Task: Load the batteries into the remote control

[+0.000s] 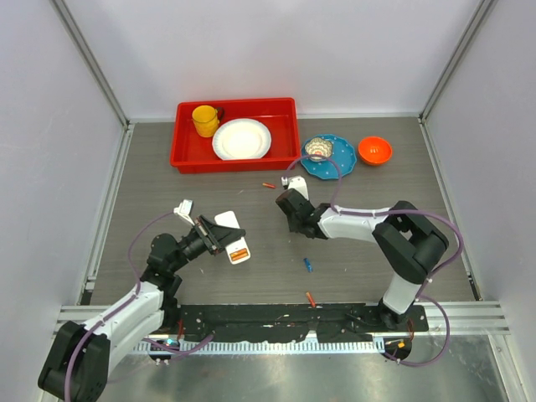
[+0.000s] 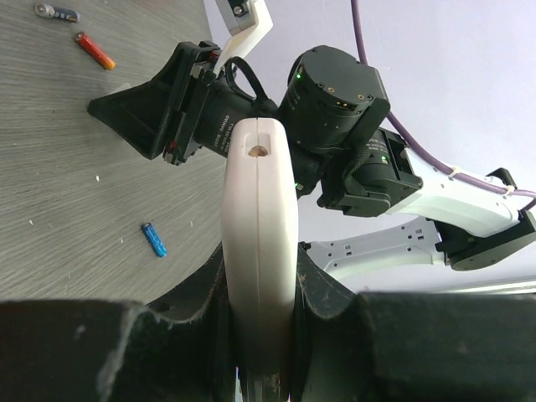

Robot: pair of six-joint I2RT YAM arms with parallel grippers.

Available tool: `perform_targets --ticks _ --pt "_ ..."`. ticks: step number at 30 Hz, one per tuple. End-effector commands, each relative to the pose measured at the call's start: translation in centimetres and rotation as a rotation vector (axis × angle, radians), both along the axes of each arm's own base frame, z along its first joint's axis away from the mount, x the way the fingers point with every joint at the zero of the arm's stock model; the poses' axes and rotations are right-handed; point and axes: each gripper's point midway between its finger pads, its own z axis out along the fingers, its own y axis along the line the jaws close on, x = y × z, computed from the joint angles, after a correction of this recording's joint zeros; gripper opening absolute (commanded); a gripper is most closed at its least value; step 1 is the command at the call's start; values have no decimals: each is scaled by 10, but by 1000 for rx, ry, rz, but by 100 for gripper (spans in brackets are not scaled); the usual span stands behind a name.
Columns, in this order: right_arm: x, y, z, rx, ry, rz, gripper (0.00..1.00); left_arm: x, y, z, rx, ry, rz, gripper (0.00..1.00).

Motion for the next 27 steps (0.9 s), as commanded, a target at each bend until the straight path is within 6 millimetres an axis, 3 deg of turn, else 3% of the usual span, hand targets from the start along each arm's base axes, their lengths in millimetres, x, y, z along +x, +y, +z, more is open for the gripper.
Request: perform_targets --ticks 1,7,12,16,19,24,27 --pt "-8 -9 4 -40 14 39 28 -2 4 3 -9 -45 15 0" --pt "-22 -19 18 -48 3 127 30 -3 5 -2 -2 -38 20 0" --pt "-22 -15 23 -21 -5 128 31 -3 4 -2 -5 -39 15 0" --pt "-17 -13 45 60 -83 95 52 -4 3 1 -14 -43 9 0" --pt "-8 -24 61 71 -139 30 57 -4 4 1 -14 -41 13 0" --pt "2 -55 45 68 -71 -77 57 -4 5 0 -9 -38 18 0" --pt "-1 -57 32 53 -27 -73 57 -4 4 -1 -8 -38 15 0"
